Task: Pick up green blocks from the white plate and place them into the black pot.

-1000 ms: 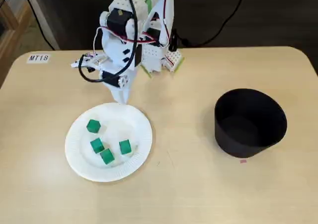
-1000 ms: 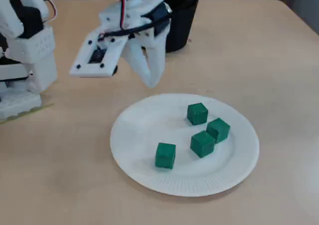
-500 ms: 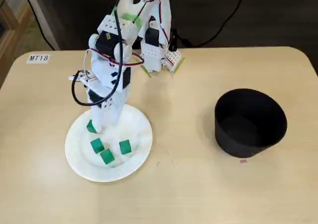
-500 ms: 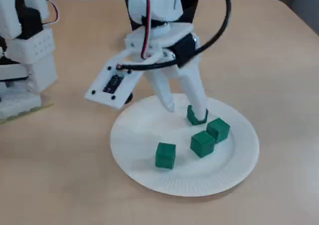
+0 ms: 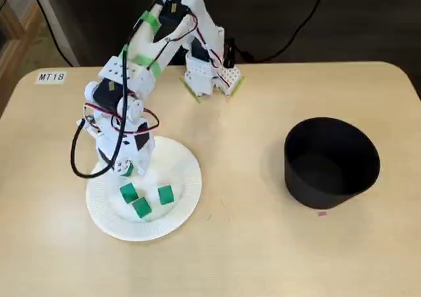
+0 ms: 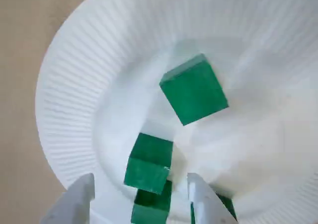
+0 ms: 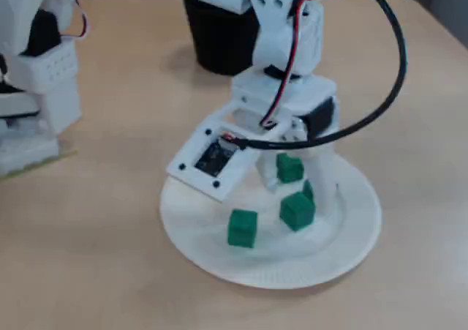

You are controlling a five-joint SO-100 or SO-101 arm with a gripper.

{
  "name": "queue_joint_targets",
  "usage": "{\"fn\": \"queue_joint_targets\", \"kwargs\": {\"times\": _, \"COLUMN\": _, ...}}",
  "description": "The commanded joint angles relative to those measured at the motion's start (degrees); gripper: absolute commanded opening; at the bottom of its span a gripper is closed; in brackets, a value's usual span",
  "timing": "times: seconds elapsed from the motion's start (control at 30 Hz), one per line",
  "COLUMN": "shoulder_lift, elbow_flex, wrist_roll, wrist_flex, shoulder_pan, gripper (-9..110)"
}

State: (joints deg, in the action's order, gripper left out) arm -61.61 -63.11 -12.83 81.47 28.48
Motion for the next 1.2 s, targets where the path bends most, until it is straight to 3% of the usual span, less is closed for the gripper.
{"fn": "queue_joint_targets", "kwargs": {"times": 0.0, "shoulder_lift": 0.7, "elbow_flex": 4.3, "wrist_roll": 0.1, "wrist_flex": 0.6, "shoulder_pan": -0.2, "gripper": 28}}
{"fn": "queue_joint_targets", "kwargs": {"times": 0.3, "shoulder_lift": 5.6, "elbow_flex": 6.2, "wrist_roll": -0.4, "wrist_flex": -0.5, "shoulder_pan": -0.7, "gripper": 24}}
{"fn": "queue_joint_targets", "kwargs": {"times": 0.37, "shoulder_lift": 6.5, "elbow_flex": 6.9, "wrist_roll": -2.1, "wrist_flex": -1.8, "shoulder_pan": -0.8, "gripper": 15}}
{"fn": "queue_joint_targets", "kwargs": {"times": 0.43, "shoulder_lift": 8.0, "elbow_flex": 8.2, "wrist_roll": -4.8, "wrist_flex": -2.7, "shoulder_pan": -0.6, "gripper": -2}}
{"fn": "queue_joint_targets", "kwargs": {"times": 0.73, "shoulder_lift": 5.9, "elbow_flex": 11.2, "wrist_roll": 1.6, "wrist_flex": -6.9, "shoulder_pan": -0.9, "gripper": -2}}
{"fn": "queue_joint_targets", "kwargs": {"times": 0.83, "shoulder_lift": 0.7, "elbow_flex": 11.2, "wrist_roll": 6.5, "wrist_flex": -11.0, "shoulder_pan": -1.1, "gripper": -2}}
{"fn": "queue_joint_targets", "kwargs": {"times": 0.93, "shoulder_lift": -4.8, "elbow_flex": 11.2, "wrist_roll": 18.3, "wrist_flex": -15.2, "shoulder_pan": -3.3, "gripper": -2}}
{"fn": "queue_joint_targets", "kwargs": {"times": 1.03, "shoulder_lift": -11.0, "elbow_flex": 11.2, "wrist_roll": 27.2, "wrist_flex": -13.3, "shoulder_pan": -6.9, "gripper": -2}}
{"fn": "queue_joint_targets", "kwargs": {"times": 1.17, "shoulder_lift": -19.7, "elbow_flex": 11.2, "wrist_roll": 30.5, "wrist_flex": -7.1, "shoulder_pan": -12.5, "gripper": -2}}
